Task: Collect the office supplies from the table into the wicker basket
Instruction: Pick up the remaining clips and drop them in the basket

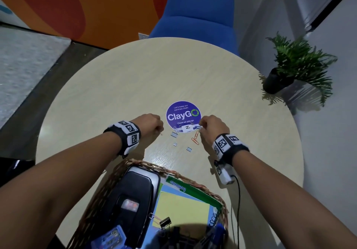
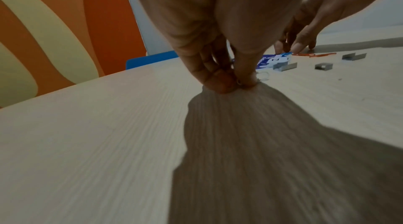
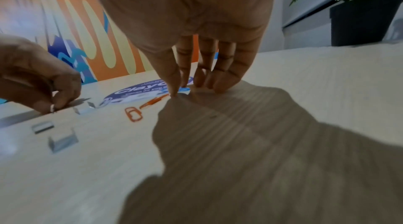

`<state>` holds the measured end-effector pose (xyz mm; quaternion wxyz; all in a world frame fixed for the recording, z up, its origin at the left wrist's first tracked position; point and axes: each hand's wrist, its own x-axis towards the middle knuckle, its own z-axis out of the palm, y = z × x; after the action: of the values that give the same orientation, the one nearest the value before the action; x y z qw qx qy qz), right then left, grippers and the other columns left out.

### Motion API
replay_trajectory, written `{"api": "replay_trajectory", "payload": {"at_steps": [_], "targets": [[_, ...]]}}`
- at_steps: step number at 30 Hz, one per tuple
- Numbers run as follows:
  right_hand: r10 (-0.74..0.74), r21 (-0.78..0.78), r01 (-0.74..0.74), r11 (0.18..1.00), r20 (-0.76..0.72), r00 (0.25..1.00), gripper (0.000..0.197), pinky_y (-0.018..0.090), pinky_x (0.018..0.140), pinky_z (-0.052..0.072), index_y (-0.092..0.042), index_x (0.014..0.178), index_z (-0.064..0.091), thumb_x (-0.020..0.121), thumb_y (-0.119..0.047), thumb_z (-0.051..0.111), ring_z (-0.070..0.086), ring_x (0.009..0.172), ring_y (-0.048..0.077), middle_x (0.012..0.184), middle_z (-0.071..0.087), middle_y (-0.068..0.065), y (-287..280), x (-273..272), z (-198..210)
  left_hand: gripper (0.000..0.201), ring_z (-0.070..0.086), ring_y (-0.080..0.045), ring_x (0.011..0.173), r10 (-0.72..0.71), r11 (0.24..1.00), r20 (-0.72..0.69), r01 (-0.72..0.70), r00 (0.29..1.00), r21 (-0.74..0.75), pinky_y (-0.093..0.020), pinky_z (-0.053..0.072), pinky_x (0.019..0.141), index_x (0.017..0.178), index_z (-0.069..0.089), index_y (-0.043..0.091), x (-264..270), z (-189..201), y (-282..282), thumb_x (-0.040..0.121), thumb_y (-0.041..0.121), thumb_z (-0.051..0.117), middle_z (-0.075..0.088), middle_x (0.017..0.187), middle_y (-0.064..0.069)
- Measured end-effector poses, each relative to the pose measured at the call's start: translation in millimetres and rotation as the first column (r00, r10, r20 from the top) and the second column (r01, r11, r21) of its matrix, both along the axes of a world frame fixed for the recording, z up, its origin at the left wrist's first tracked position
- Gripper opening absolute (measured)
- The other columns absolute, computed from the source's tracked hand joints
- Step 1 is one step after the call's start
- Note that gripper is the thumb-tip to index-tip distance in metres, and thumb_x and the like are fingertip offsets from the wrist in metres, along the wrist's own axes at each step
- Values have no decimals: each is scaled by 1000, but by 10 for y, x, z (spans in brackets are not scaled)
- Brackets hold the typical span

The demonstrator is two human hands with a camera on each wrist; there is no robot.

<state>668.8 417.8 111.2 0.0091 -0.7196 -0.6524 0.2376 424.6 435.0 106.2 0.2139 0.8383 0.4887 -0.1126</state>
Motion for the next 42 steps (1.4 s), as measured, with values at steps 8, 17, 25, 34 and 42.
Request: {"api": "replay_trajectory", "payload": {"at_steps": [8, 17, 25, 34, 42], "targets": [[-78, -58, 71, 996, -127, 989, 10, 33, 69, 50, -11, 81, 64, 87, -14, 56, 64, 85, 31, 93, 70, 12, 5, 44, -62, 6, 62, -16, 72, 150, 986, 273, -165, 950, 35, -25, 44, 71, 84, 69, 16, 4, 557, -174, 80, 20, 70, 68, 75, 4], [-110, -24, 122, 992, -630, 769, 12, 16, 55, 47, -9, 70, 68, 76, -1, 74, 55, 51, 2, 63, 65, 3, -514, 274, 392, 13, 65, -9, 81, -137, 988, 332, 154, 933, -25, -28, 50, 72, 91, 67, 29, 35, 1117, -1234, 86, 37, 58, 72, 89, 10], [137, -117, -285, 951, -668, 732, 7, 23, 67, 54, -10, 82, 75, 79, -4, 72, 63, 65, 11, 74, 73, 7, -1176, 146, 907, 24, 65, -15, 99, -180, 972, 215, 206, 960, -110, -29, 51, 81, 110, 64, 32, 36, 1049, -1374, 93, 35, 47, 71, 108, 11], [257, -60, -353, 934, -573, 778, 11, 9, 67, 46, -15, 91, 74, 84, -11, 67, 62, 72, 0, 79, 71, -8, -1265, 82, 903, 20, 64, -24, 95, -95, 995, -33, 94, 995, -17, -32, 51, 83, 102, 70, 23, 264, 689, -294, 87, 24, 58, 70, 105, -2], [346, -74, -360, 930, -160, 925, 27, 23, 76, 41, -14, 110, 65, 83, -14, 66, 61, 88, 20, 104, 68, 6, -599, -51, 188, 29, 54, -27, 61, -179, 982, -88, 183, 980, 43, -26, 49, 63, 59, 44, 19, 625, 222, -267, 85, 30, 51, 53, 62, -2]]}}
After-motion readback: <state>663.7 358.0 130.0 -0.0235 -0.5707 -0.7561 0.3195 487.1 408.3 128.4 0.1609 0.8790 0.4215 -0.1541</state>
